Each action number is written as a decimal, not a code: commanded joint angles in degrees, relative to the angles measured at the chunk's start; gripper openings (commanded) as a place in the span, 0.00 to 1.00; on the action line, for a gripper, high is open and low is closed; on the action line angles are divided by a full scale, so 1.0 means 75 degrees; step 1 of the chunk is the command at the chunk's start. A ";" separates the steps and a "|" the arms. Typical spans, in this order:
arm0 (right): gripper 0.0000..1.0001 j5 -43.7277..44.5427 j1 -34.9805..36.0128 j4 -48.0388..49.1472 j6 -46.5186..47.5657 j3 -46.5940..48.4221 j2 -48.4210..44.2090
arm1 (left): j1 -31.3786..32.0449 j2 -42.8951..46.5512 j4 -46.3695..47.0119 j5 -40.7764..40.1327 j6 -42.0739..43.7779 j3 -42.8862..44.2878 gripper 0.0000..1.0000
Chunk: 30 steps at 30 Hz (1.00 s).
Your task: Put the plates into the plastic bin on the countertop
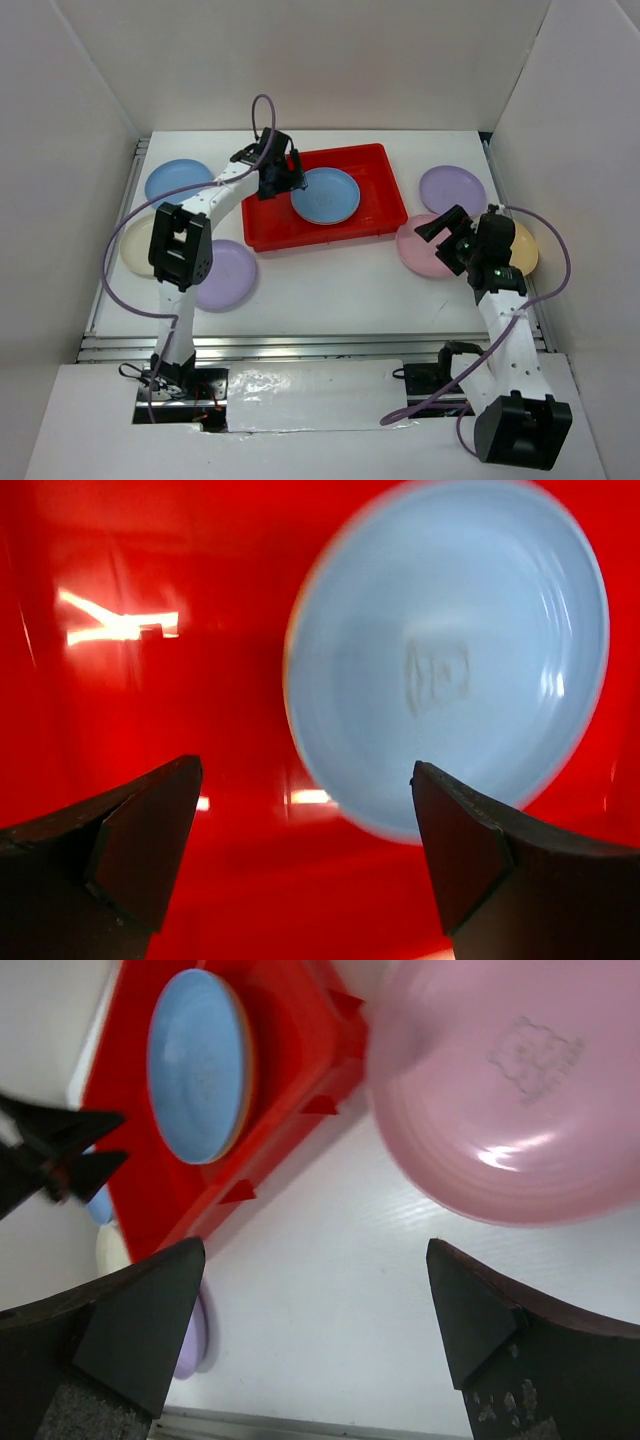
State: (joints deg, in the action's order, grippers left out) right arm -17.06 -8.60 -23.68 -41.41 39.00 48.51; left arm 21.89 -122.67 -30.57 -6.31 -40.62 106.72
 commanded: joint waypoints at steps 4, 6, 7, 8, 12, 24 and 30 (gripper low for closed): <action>1.00 0.1592 -0.0189 -0.0392 -0.0746 -0.0454 0.0258 | 0.0796 0.1824 -0.1051 -0.0623 0.0283 -0.0424 0.99; 1.00 0.2456 -0.0189 -0.0708 -0.1028 -0.0501 0.0282 | 0.1088 0.2383 -0.1407 -0.0892 0.0283 -0.0715 0.99; 1.00 0.2682 -0.0189 -0.0779 -0.1355 -0.0548 0.0177 | 0.1368 0.2608 -0.1467 -0.1288 0.0237 -0.0961 0.99; 1.00 0.2859 -0.0201 -0.0838 -0.1543 -0.0676 0.0107 | 0.1486 0.3248 -0.1421 -0.1396 0.0260 -0.1566 0.99; 0.98 0.3223 -0.0201 -0.0312 -0.2060 -0.1308 -0.0292 | 0.1780 0.4460 -0.1338 -0.1597 0.0225 -0.2836 0.99; 0.87 0.3318 -0.0318 0.0520 -0.1792 -0.0771 0.2353 | 0.1945 0.5973 -0.1456 -0.1573 0.0400 -0.4525 0.99; 0.68 0.3236 -0.0318 0.0626 -0.1522 -0.0501 0.3268 | 0.1968 0.5950 -0.1549 -0.1702 0.0401 -0.4783 0.99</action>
State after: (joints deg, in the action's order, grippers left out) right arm 6.70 -10.55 -21.96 -54.13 32.40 70.96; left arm 36.32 -79.68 -42.19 -17.63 -38.89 71.09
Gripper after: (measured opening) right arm 0.706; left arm 0.993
